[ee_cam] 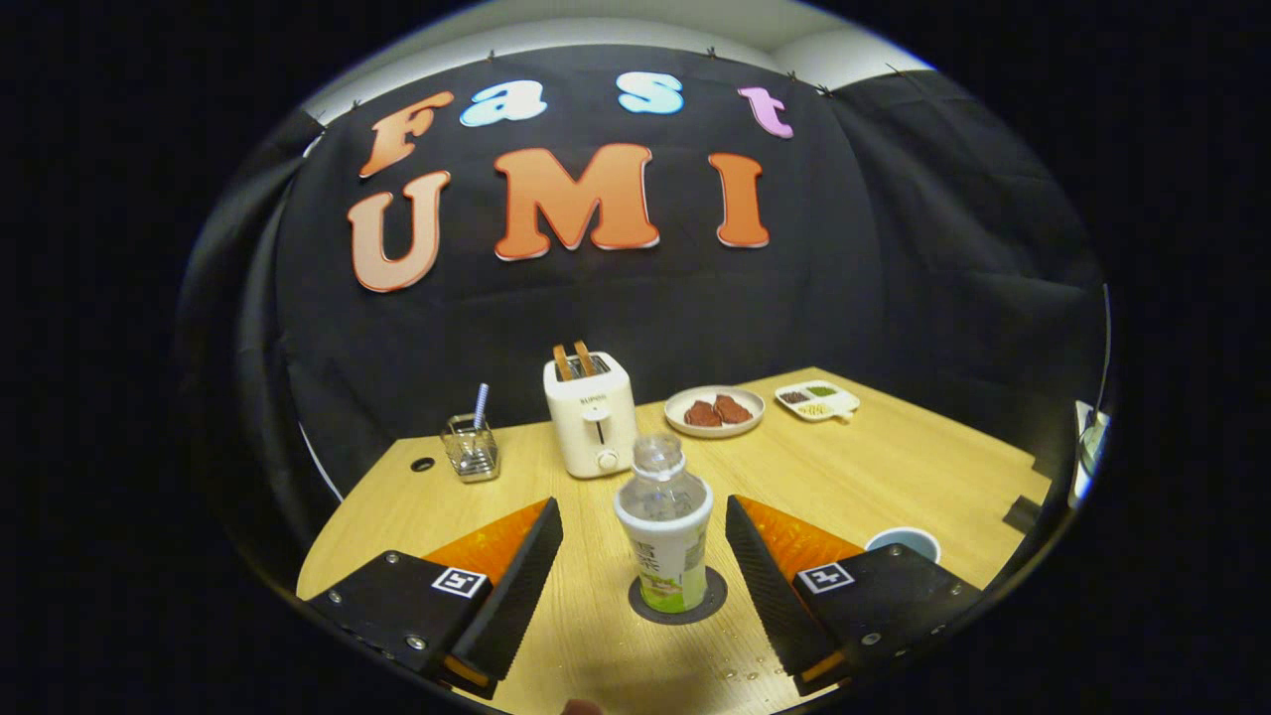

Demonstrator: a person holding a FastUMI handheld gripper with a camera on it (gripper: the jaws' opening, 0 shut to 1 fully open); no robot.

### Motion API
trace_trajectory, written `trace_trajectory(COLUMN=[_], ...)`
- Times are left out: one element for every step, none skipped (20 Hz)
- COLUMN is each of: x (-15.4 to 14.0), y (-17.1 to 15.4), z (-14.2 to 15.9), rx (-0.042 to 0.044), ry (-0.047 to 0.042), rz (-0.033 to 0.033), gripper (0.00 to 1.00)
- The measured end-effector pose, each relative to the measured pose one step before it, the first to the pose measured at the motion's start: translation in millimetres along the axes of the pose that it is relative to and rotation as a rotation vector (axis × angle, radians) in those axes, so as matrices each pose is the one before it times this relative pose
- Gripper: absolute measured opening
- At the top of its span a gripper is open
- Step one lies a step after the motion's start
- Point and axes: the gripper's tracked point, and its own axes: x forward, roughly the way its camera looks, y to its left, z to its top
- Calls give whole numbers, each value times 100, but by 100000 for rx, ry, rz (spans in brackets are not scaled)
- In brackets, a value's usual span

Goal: Take the bottle from table, then pour the juice into the cup, finally place the bottle on the coaster

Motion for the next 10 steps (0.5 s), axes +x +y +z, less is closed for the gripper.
trace_trajectory(x=[-2082, -1517, -1391, -1493, -1465, -1323, -1223, -1158, -1083, -1084], y=[993, 1176, 952, 894, 860, 982, 1231, 1179, 774, 709], z=[1282, 1447, 1336, 1037, 901, 1102, 989, 807, 765, 693], rx=[-209, 237, -206, -972, -1768, -763, -55, 170, 328, 517], ry=[-1958, -1528, -1266, -219, -222, -985, -1271, -1259, -1679, -1840], rz=[2366, 2176, 1113, 822, 592, 1117, 2522, 2499, 1507, 1665], gripper=[98, 98, 98, 98, 98, 98, 98, 98, 98, 98])
